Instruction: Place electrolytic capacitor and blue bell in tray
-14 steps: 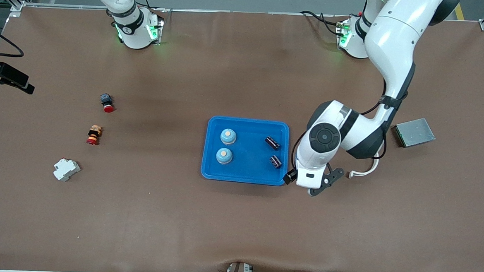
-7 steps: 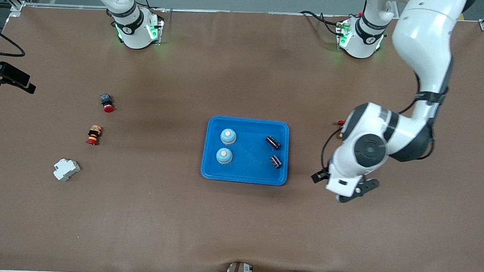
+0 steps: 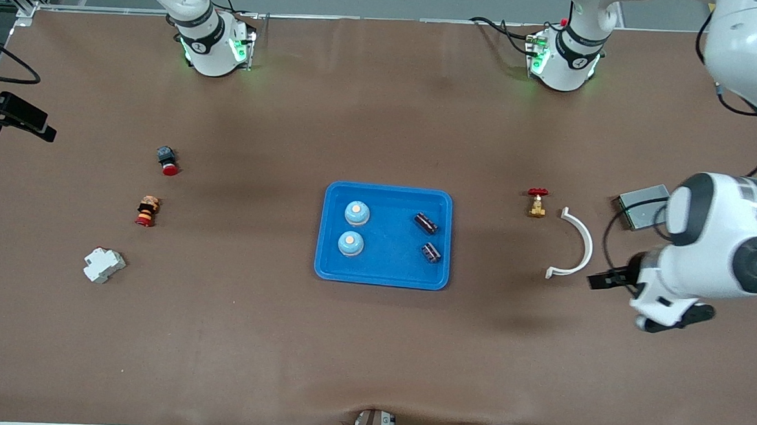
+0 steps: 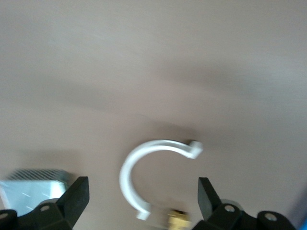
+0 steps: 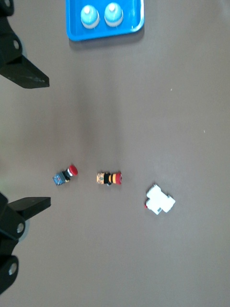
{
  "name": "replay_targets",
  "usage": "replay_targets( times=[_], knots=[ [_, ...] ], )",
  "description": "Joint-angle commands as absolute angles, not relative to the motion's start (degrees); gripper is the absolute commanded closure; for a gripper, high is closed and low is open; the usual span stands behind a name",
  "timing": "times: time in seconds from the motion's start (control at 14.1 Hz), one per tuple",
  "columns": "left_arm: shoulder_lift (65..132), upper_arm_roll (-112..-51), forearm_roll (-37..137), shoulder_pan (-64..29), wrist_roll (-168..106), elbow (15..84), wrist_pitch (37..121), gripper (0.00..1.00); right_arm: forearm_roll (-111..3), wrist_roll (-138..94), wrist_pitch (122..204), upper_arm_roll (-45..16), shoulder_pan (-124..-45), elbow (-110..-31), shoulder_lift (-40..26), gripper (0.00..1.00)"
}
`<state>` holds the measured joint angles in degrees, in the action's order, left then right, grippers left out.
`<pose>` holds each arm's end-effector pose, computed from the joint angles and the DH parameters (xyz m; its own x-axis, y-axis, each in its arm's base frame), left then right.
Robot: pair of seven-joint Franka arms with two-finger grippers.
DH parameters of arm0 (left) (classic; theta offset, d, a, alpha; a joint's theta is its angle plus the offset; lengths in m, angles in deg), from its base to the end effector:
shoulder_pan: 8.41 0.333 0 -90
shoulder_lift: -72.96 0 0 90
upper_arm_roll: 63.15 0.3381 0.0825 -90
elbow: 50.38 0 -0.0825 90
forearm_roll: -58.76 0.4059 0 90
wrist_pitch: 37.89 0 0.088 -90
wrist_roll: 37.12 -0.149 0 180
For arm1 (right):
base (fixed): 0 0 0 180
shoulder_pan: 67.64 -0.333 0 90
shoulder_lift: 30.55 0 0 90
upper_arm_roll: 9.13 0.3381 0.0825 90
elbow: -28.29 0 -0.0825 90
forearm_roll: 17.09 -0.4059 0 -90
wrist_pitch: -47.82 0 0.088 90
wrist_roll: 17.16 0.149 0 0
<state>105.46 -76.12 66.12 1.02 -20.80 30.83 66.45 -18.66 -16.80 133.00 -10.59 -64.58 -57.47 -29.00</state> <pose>0.7192 -0.0039 0.3322 0.9680 0.2064 -0.1430 0.2028 -0.9784 -0.0392 0.5742 -0.0409 0.6181 0.9959 -0.0827 -0.0373 -0.0837 -0.9961 -0.0264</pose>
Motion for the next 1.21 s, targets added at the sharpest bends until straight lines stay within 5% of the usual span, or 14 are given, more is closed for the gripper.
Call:
replay_targets(
  times=[0.0, 1.13],
  knots=[
    [103.11, -76.68, 65.61, 7.39, -32.86, 32.14, 65.91, 0.0, -15.78, -16.63, 134.39, -10.36, -66.14, -59.6, -31.08, 0.0],
    [85.35, -82.48, 64.82, 10.41, -40.02, 30.92, 58.71, 0.0, -16.3, -15.84, 135.53, -10.36, -66.23, -59.68, -31.34, 0.0]
  ],
)
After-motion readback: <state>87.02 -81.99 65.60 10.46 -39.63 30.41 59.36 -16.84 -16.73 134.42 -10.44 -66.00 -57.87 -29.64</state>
